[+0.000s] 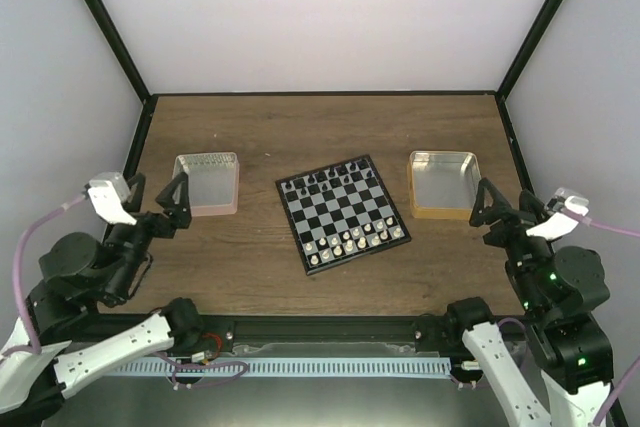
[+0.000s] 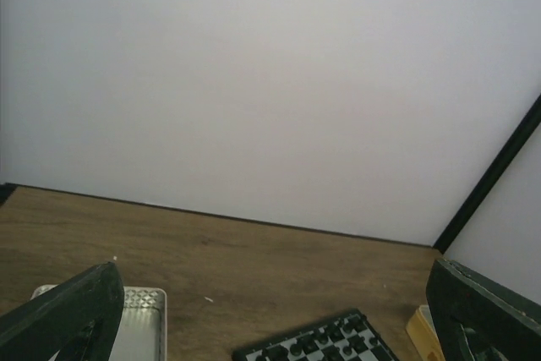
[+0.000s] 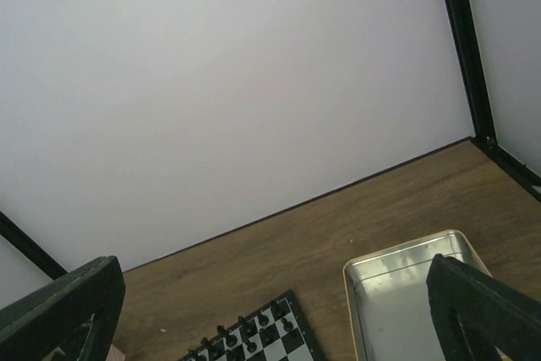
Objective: Set up the chess pieces on the board
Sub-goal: Reset both arms
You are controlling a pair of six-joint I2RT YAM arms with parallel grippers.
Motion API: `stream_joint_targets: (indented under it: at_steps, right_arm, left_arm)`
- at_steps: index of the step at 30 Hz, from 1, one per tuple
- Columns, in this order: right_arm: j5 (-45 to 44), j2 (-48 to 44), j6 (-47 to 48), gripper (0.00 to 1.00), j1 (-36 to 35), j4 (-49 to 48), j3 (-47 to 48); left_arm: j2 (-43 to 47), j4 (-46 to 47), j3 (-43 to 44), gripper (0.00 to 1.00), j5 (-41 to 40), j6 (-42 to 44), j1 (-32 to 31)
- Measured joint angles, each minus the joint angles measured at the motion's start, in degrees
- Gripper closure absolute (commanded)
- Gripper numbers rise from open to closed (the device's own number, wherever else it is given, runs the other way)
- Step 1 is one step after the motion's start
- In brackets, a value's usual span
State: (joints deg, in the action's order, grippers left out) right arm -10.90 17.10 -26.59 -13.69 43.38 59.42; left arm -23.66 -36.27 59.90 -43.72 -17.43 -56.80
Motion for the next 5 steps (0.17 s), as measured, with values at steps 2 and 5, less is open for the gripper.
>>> stream_joint_targets:
  at_steps: [2,5]
  right_arm:
    - [-0.6,-0.6,0.1,0.0,0.0,-0.1,0.1]
    - [-1.2,-1.0,0.2,0.0,0.0,-0.1,0.1]
  left_arm:
    - [1.7,0.1,0.0,0.0,-0.9,0.6,0.0]
    - [3.0,0.3,0.0,0.0,-1.8,1.6,0.0]
